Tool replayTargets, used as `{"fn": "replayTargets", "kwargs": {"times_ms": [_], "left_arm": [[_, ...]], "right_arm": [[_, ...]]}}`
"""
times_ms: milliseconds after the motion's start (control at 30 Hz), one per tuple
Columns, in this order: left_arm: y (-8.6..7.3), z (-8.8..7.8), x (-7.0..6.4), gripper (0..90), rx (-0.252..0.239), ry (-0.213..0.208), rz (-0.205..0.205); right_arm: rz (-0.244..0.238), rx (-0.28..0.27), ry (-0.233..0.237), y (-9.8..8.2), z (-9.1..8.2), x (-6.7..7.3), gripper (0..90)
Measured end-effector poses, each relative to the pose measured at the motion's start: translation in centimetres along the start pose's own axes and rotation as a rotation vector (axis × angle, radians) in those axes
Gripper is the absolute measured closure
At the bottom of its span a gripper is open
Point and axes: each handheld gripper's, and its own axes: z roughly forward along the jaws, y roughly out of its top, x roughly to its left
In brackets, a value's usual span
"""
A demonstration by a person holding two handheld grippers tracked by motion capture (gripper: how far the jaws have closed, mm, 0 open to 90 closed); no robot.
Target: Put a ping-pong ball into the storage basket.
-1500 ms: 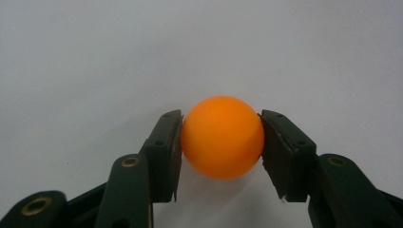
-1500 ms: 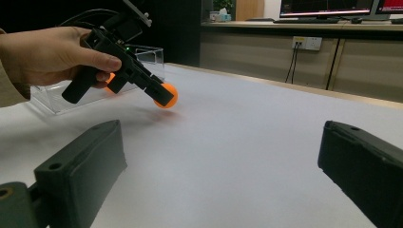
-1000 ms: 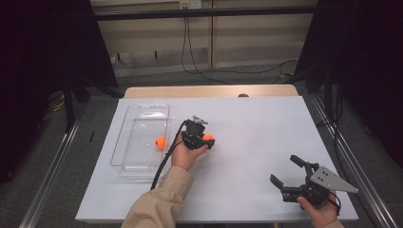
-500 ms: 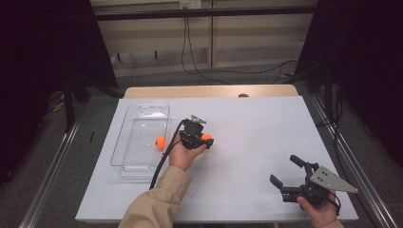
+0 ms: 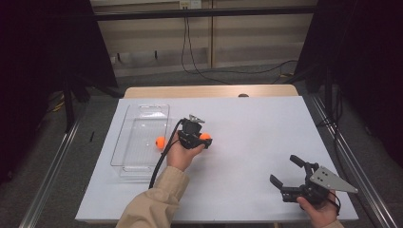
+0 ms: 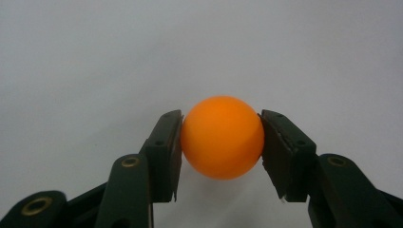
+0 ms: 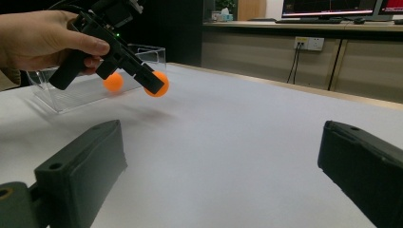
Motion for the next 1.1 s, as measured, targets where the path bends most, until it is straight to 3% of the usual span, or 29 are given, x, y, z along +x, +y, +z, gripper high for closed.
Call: {"fn": "replayTargets", "kwargs": {"times_ms": [1100], "left_arm": [[0.3,-1.4,0.7,51.3,0.008,0.012,-0.010]], "right_arm": [[-0.001,-0.001,0.001,0.0,0.0,0.0,1.3]]}}
